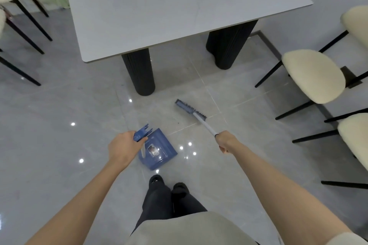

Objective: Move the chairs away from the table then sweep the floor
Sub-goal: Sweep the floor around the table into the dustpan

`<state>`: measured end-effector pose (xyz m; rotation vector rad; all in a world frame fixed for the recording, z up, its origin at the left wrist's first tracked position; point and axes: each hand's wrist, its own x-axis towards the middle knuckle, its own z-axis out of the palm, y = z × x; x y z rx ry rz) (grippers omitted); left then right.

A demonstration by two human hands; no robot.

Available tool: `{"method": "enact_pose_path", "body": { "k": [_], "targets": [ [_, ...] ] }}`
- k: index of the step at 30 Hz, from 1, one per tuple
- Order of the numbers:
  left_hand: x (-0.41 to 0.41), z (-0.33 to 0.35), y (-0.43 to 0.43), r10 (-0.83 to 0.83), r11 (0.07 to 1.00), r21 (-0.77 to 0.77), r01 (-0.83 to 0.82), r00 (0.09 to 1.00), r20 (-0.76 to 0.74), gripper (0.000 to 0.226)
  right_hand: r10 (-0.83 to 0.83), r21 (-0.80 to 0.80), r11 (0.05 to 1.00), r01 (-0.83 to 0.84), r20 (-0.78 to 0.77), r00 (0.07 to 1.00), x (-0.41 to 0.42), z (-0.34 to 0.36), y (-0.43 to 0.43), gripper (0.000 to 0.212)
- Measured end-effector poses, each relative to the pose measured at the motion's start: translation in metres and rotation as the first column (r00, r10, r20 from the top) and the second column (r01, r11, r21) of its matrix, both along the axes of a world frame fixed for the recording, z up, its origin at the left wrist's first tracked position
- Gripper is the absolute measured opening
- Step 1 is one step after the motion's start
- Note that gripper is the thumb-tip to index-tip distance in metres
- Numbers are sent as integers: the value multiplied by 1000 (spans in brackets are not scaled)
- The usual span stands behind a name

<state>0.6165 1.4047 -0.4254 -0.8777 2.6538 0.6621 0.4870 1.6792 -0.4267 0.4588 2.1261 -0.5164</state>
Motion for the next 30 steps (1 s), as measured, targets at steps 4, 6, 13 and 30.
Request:
{"method": "enact_pose_path", "body": {
  "k": [4,6,13,30],
  "targets": [
    [-2,-1,18,-7,1000,-11,7,1000,-21,43,-129,19,992,128,6,992,-3,-11,32,10],
    [-3,-2,27,-2,1000,-5,2,1000,-24,43,-182,14,983,181,24,983,-2,-19,45,9],
    [0,-9,30,22,999,28,-21,1000,-13,41,-485,-35,868,495,151,861,-1,-43,41,46],
    [65,-30,-133,155,986,53,-155,988,14,41,-425,-128,877,463,243,872,61,-20,-186,41]
  ]
}}
